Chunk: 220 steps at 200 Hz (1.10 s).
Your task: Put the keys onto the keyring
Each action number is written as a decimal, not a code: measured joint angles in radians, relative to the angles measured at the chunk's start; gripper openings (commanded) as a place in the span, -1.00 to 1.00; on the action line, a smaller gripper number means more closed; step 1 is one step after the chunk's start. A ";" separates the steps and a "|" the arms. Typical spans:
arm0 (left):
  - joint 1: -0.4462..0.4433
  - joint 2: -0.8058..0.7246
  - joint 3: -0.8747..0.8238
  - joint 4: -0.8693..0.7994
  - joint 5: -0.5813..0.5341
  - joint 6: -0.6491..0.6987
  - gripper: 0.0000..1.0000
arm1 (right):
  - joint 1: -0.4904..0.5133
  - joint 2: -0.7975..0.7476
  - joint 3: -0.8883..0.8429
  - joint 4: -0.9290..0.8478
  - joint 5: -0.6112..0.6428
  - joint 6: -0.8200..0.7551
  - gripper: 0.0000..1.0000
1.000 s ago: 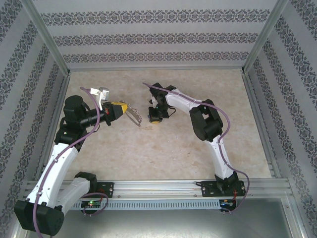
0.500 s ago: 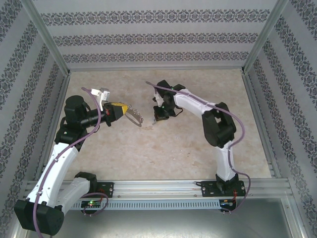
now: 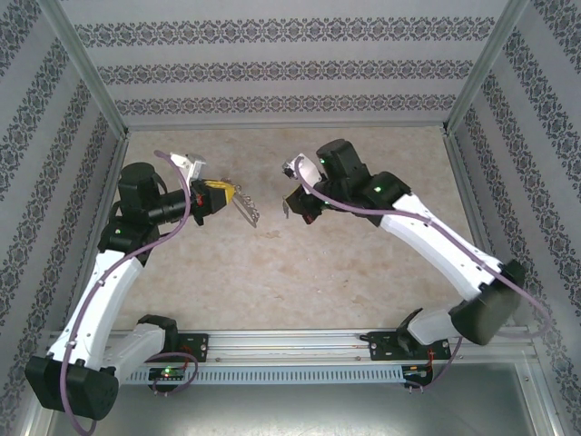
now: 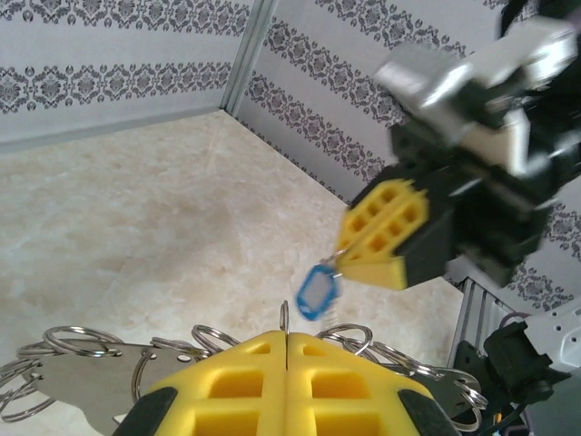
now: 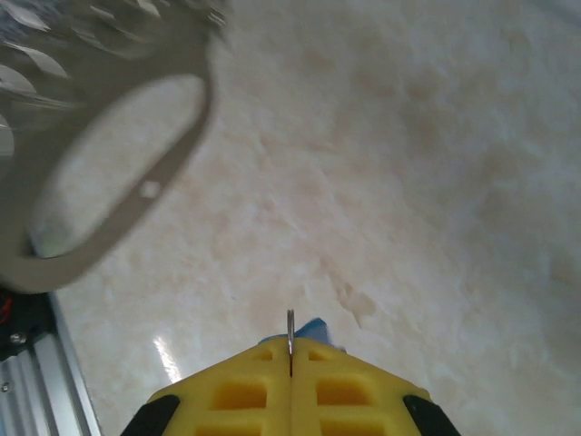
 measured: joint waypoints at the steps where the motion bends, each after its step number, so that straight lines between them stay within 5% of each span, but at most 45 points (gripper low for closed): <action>1: 0.000 0.002 0.004 -0.003 0.000 0.003 -1.00 | 0.000 -0.002 0.001 0.000 -0.001 -0.002 -1.00; 96: -0.085 0.078 0.194 -0.183 0.042 0.211 -1.00 | 0.047 0.023 0.377 -0.244 -0.119 -0.054 -1.00; 220: -0.200 0.129 0.198 -0.014 0.060 0.092 -1.00 | 0.080 0.109 0.514 -0.446 -0.055 -0.038 -1.00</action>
